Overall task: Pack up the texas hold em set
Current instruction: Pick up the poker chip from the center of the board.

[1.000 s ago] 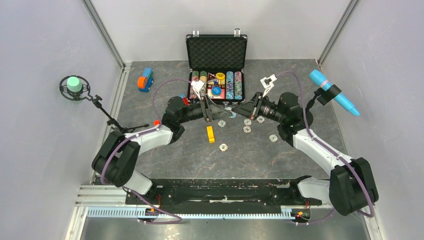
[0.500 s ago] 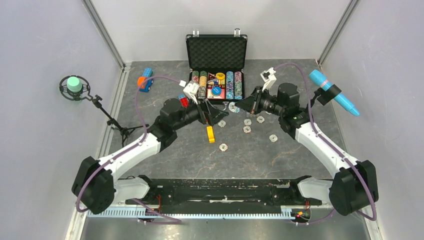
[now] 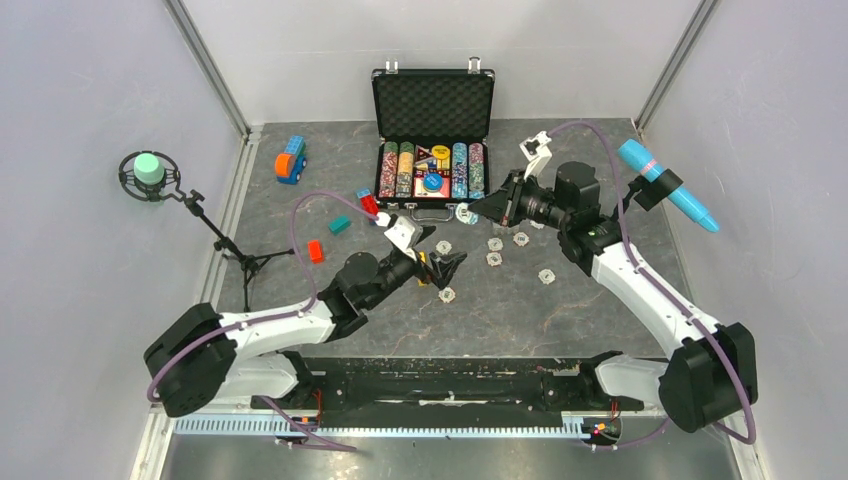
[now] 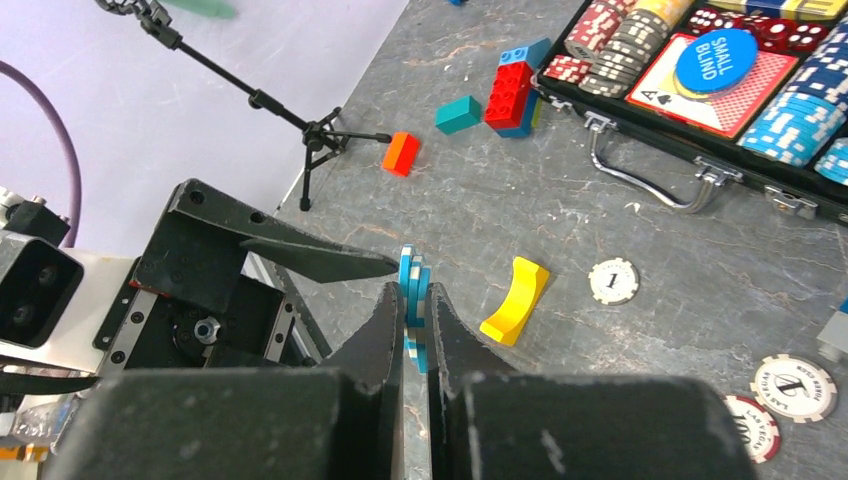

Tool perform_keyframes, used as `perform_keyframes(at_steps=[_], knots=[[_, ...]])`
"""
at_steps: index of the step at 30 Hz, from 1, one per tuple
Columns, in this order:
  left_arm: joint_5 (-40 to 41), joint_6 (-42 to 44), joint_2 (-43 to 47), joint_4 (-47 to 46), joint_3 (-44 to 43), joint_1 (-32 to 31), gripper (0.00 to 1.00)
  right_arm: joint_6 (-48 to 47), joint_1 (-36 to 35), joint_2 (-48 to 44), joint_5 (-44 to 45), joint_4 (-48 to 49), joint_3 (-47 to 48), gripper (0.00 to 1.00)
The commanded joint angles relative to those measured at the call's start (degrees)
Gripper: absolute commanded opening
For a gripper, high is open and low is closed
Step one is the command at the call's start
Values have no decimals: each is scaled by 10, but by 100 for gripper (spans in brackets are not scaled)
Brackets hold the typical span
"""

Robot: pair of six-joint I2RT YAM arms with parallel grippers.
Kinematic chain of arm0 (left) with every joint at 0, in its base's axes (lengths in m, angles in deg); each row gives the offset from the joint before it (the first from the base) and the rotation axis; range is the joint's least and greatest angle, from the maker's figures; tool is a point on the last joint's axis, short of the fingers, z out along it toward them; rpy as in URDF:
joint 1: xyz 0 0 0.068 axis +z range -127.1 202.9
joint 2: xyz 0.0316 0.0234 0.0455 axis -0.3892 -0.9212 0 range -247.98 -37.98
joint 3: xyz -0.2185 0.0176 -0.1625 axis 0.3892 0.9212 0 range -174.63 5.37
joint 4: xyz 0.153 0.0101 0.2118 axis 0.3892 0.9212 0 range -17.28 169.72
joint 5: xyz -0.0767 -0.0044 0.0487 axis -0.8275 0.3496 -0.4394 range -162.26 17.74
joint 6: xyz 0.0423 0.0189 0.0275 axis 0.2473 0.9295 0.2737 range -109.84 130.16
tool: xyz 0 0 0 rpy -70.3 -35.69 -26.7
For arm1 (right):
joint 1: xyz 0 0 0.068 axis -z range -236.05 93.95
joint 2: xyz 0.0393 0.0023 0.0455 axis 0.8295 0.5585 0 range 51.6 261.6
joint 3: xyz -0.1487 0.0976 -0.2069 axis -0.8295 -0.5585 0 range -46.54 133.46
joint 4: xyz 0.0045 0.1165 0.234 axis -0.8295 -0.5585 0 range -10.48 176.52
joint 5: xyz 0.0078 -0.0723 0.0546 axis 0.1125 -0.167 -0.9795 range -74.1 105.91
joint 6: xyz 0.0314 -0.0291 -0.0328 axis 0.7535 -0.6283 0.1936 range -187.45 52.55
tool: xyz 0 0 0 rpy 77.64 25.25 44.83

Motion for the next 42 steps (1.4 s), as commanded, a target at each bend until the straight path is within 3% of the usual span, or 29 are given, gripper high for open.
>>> perform_keyframes(at_steps=[1, 15, 42], knots=[[47, 95, -26, -131, -1, -11, 100, 6, -14, -22, -23, 19, 20, 0], [28, 123, -56, -123, -31, -20, 94, -25, -50, -12, -18, -15, 34, 0], [16, 96, -51, -69, -53, -21, 66, -39, -83, 2, -9, -29, 28, 0]])
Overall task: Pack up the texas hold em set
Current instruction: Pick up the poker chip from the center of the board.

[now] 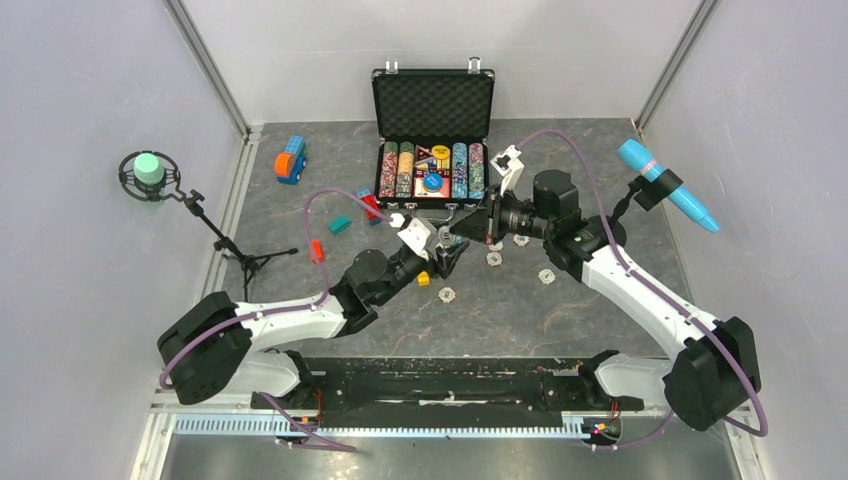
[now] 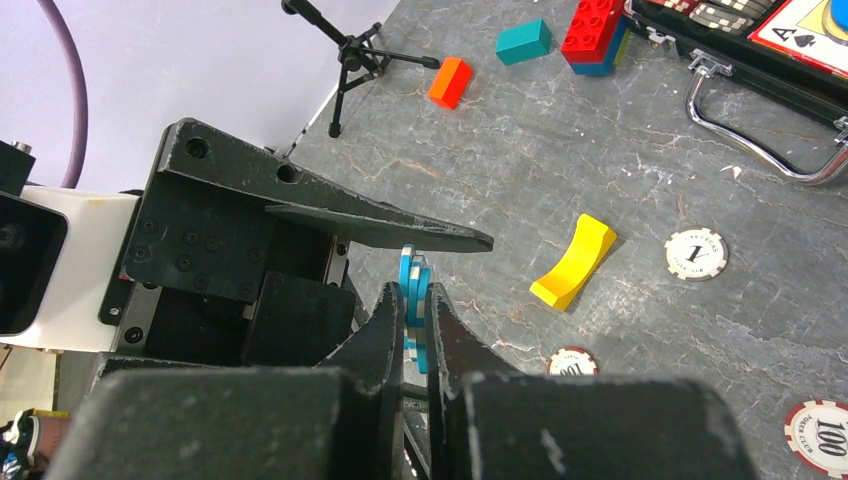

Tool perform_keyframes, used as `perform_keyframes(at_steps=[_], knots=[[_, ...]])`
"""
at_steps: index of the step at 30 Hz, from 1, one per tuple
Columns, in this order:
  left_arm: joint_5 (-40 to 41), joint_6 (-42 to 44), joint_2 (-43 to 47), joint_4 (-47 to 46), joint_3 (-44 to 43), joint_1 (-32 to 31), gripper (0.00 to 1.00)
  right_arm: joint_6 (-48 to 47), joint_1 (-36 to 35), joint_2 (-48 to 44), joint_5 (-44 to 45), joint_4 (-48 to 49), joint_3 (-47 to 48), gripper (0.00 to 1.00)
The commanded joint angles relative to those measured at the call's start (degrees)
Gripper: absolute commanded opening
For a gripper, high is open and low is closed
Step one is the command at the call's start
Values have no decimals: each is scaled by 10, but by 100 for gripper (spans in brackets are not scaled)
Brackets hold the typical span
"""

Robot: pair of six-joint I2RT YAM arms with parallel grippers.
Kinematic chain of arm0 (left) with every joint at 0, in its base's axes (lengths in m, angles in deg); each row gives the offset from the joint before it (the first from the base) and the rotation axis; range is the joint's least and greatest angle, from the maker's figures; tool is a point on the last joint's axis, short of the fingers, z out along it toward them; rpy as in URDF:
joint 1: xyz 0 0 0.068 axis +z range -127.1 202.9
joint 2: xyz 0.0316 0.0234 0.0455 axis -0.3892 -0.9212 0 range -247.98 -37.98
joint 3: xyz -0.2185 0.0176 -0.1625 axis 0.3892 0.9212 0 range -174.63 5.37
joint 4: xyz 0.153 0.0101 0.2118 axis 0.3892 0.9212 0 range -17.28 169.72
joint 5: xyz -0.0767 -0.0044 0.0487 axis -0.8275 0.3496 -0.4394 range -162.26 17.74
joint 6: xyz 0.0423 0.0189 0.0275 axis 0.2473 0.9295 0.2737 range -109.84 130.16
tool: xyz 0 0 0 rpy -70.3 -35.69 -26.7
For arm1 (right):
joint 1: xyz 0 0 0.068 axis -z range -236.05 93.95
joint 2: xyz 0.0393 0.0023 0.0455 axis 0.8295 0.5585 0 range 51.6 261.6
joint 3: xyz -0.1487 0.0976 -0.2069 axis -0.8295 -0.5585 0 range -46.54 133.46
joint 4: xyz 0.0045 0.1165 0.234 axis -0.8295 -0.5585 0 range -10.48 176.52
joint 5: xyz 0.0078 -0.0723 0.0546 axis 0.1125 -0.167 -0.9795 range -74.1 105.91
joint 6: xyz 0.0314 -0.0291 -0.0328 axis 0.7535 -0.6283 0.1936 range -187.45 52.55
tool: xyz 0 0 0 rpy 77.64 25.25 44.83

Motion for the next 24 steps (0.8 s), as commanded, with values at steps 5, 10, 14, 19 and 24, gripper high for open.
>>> perform_keyframes(at_steps=[5, 10, 14, 19, 24], knots=[[-8, 0, 6, -1, -24, -3, 59, -9, -4, -3, 4, 9, 21, 0], [-16, 0, 5, 3, -26, -3, 53, -9, -4, -5, 4, 9, 22, 0], [-18, -1, 6, 4, -26, -3, 51, -10, -5, -5, 3, 9, 22, 0], [-19, -1, 5, 3, -27, -3, 49, -10, -7, -3, -1, 9, 23, 0], [-24, -3, 6, 3, -30, -3, 47, -10, -10, -1, -2, 9, 21, 0]])
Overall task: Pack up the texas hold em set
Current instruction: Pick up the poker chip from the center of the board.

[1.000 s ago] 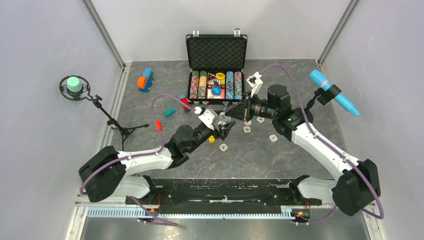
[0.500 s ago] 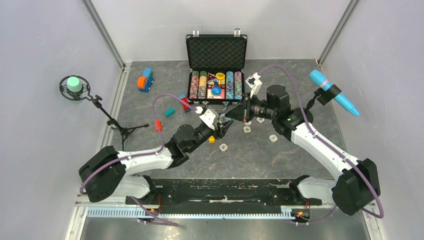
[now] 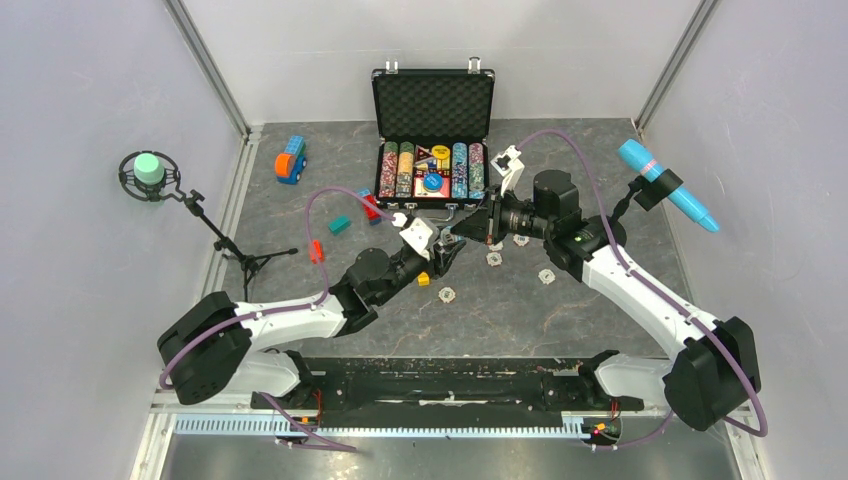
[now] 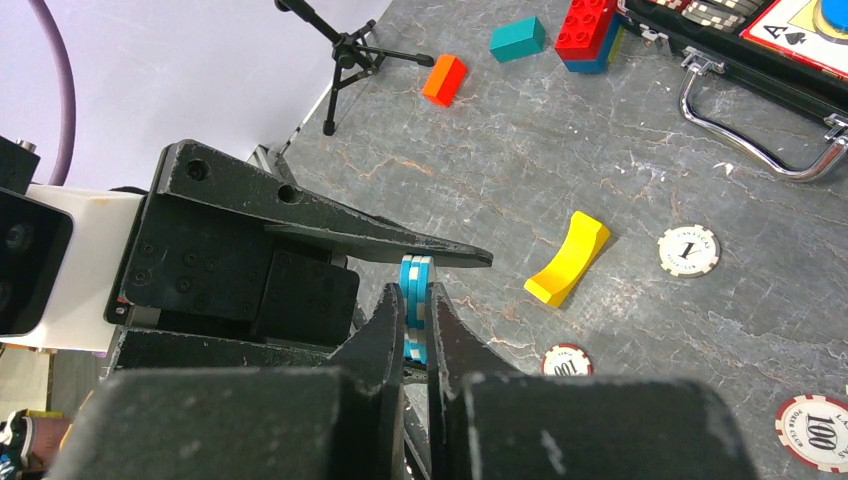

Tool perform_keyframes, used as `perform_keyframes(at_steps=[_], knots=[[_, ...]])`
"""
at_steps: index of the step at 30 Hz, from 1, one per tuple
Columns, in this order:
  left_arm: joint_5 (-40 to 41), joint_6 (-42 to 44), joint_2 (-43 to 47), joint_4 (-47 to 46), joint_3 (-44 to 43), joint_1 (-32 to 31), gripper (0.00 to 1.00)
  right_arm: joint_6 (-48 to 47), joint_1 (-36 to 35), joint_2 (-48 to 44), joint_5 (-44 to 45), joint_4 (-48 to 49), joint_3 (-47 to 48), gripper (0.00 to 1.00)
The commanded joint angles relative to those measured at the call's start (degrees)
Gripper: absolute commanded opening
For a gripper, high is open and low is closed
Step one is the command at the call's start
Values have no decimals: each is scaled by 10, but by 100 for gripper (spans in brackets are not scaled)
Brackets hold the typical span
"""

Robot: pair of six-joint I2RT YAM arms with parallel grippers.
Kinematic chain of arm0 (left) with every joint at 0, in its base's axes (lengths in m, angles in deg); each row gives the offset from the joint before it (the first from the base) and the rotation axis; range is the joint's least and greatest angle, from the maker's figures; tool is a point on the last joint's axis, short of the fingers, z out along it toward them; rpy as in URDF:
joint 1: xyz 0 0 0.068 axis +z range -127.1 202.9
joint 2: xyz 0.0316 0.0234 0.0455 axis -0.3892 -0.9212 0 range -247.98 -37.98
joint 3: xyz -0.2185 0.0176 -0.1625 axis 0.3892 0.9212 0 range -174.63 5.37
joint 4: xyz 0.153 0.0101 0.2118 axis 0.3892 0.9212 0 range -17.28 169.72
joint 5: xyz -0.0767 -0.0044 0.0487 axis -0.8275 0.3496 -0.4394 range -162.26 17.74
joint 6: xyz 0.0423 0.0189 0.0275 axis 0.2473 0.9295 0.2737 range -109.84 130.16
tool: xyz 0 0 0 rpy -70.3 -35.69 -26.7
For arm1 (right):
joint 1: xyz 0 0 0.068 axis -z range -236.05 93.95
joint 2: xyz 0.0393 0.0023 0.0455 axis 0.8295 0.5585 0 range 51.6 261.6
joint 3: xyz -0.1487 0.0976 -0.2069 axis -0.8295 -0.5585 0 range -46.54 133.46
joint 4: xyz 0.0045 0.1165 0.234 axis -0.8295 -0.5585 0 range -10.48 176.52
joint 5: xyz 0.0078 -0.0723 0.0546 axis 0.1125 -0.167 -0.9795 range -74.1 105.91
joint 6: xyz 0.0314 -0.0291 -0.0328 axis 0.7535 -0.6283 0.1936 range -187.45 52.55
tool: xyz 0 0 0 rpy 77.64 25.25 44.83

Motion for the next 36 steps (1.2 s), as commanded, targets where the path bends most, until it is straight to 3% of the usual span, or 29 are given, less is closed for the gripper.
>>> perform_keyframes(at_steps=[1, 8, 17, 24, 27, 29, 31, 36], knots=[[-22, -2, 6, -22, -26, -3, 47, -4, -11, 0, -3, 15, 21, 0], [-25, -4, 5, -20, -28, -3, 42, -8, -13, 2, -4, 15, 20, 0], [-29, -5, 7, -16, -27, -4, 27, -20, -14, 3, -8, 11, 16, 0], [-28, -5, 7, -14, -28, -3, 6, -30, -14, 3, -8, 3, 16, 0], [-28, -5, 7, -11, -29, -4, 13, -32, -14, 2, -8, 2, 15, 0], [-28, -5, 6, -10, -30, -3, 32, -32, -14, 2, -8, 3, 16, 0], [-28, -5, 6, -9, -32, -3, 39, -32, -14, 2, -8, 2, 16, 0], [-27, -5, 6, -6, -33, -3, 43, -35, -14, 2, -9, 2, 15, 0]])
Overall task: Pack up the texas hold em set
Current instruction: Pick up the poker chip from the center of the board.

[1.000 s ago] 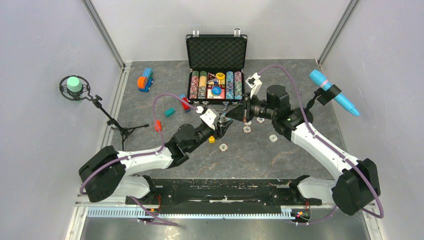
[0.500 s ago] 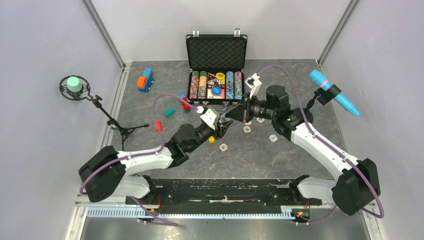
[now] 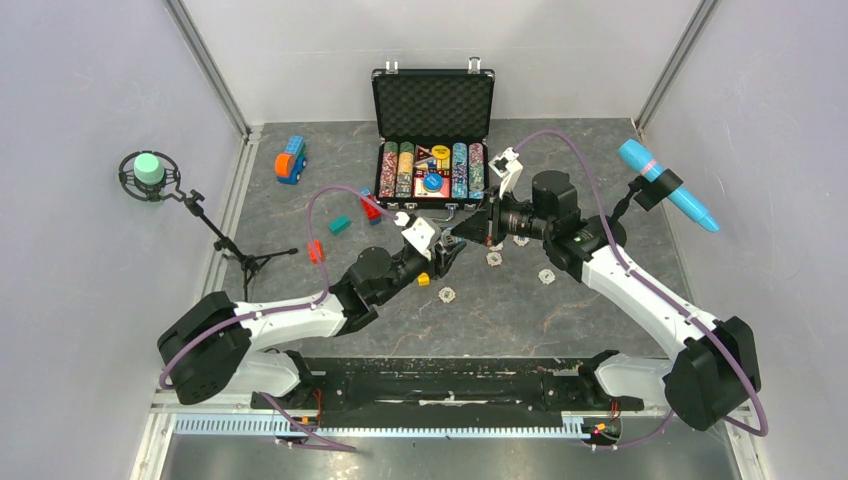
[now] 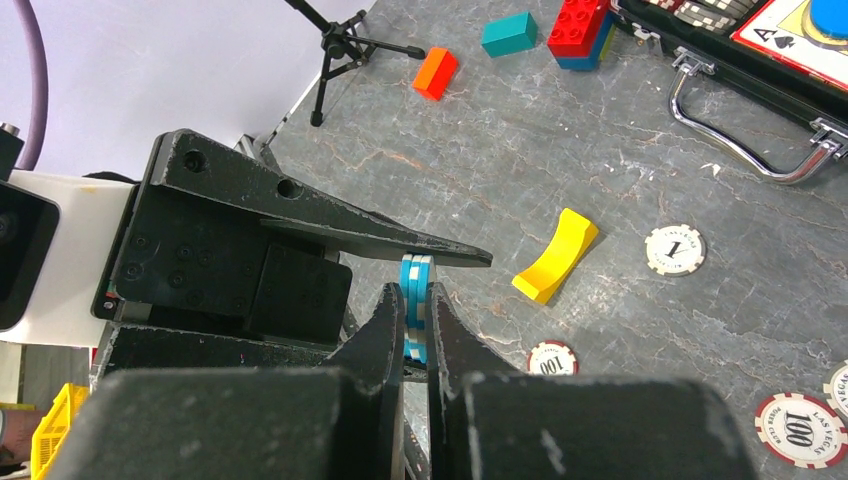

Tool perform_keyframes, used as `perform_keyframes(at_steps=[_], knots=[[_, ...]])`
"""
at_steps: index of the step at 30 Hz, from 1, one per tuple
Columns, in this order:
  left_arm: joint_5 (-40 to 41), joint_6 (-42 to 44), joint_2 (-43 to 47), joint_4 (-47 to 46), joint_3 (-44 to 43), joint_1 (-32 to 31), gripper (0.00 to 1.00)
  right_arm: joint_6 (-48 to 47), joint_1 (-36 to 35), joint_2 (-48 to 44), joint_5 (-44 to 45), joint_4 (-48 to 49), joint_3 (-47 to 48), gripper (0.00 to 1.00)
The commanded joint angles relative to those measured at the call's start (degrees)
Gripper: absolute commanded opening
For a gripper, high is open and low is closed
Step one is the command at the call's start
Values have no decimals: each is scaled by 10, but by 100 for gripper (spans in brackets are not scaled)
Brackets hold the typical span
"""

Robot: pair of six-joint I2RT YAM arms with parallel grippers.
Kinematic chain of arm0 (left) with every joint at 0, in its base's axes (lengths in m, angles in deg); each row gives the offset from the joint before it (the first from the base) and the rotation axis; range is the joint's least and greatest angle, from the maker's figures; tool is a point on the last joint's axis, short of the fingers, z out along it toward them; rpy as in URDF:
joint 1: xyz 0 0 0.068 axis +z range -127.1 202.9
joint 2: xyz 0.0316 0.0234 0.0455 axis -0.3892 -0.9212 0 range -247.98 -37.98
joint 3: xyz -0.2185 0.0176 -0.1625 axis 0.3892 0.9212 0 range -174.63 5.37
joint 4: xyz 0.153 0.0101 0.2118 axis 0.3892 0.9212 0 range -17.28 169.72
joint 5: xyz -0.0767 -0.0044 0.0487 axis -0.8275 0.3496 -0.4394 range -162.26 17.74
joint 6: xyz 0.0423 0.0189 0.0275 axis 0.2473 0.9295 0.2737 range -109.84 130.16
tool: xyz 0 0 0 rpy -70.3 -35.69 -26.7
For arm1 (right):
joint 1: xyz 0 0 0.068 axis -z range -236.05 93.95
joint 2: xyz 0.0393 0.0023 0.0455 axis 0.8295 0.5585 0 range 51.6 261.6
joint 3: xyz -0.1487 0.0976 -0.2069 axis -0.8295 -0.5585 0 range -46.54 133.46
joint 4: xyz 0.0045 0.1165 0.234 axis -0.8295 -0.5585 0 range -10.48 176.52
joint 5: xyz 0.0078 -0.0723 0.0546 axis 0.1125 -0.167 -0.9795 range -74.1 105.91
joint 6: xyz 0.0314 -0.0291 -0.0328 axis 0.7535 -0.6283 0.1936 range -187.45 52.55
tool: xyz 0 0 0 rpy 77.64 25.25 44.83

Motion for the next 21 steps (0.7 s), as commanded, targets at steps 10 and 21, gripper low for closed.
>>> perform_keyframes(at_steps=[10, 21], knots=[[-19, -5, 5, -24, -30, -4, 67, -12, -10, 4, -19, 11, 17, 0], [-23, -5, 2, -17, -32, -4, 40, -14, -10, 4, -17, 4, 17, 0]])
